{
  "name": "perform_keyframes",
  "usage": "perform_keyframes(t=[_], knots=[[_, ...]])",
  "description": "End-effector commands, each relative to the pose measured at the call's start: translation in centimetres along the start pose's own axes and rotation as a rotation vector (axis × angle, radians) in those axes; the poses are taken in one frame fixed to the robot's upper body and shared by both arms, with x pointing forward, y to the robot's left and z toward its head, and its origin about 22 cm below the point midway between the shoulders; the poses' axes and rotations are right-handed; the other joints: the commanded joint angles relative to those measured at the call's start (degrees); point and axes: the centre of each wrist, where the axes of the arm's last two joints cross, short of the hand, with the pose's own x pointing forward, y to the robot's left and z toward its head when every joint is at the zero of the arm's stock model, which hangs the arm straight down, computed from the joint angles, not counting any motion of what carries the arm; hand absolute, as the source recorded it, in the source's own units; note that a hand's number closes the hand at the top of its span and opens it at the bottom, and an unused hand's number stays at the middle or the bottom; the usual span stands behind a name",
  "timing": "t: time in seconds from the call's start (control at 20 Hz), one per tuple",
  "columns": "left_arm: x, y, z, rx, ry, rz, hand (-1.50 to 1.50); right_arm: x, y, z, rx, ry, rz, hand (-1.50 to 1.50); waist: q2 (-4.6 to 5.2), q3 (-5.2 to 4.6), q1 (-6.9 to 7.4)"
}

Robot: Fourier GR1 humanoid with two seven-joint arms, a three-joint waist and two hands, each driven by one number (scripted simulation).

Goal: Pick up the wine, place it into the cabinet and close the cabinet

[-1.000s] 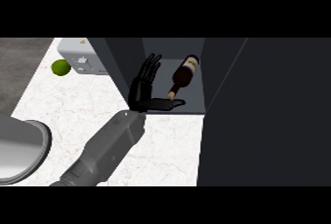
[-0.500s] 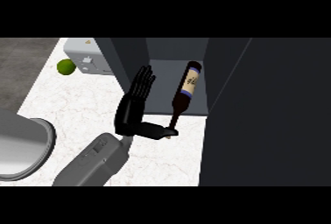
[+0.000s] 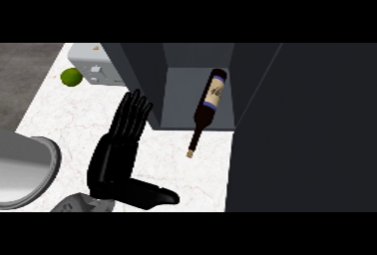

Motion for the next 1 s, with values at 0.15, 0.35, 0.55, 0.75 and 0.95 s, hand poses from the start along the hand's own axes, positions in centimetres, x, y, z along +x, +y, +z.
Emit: perform_keyframes(t=[0.15,0.35,0.55,0.75,0.95], knots=[[2.5,0.4,3.6,0.068,-0.034,-0.014,-1.50,1.1,-0.8,1.1,0.230,0.067,0.126,1.50,0.09,-0.01,-0.37],[3.5,1.8,6.4,0.106,-0.050,-0.059,-1.50,0.9,0.2,0.5,0.386,0.070,0.118,1.50,0.13,-0.03,0.02],[7.1,4.0,7.4,0.135,-0.083,-0.116,-1.50,0.4,3.0,1.0,0.451,0.150,0.007,1.50,0.03,-0.06,0.50],[7.8,6.0,9.5,0.170,-0.089,-0.091,-1.50,2.4,4.5,1.8,0.510,0.112,-0.064,1.50,0.05,-0.09,0.15],[10.5,7.2,11.0,0.183,-0.085,-0.089,-1.50,3.6,6.6,1.8,0.535,0.101,-0.079,1.50,-0.09,-0.10,0.36]])
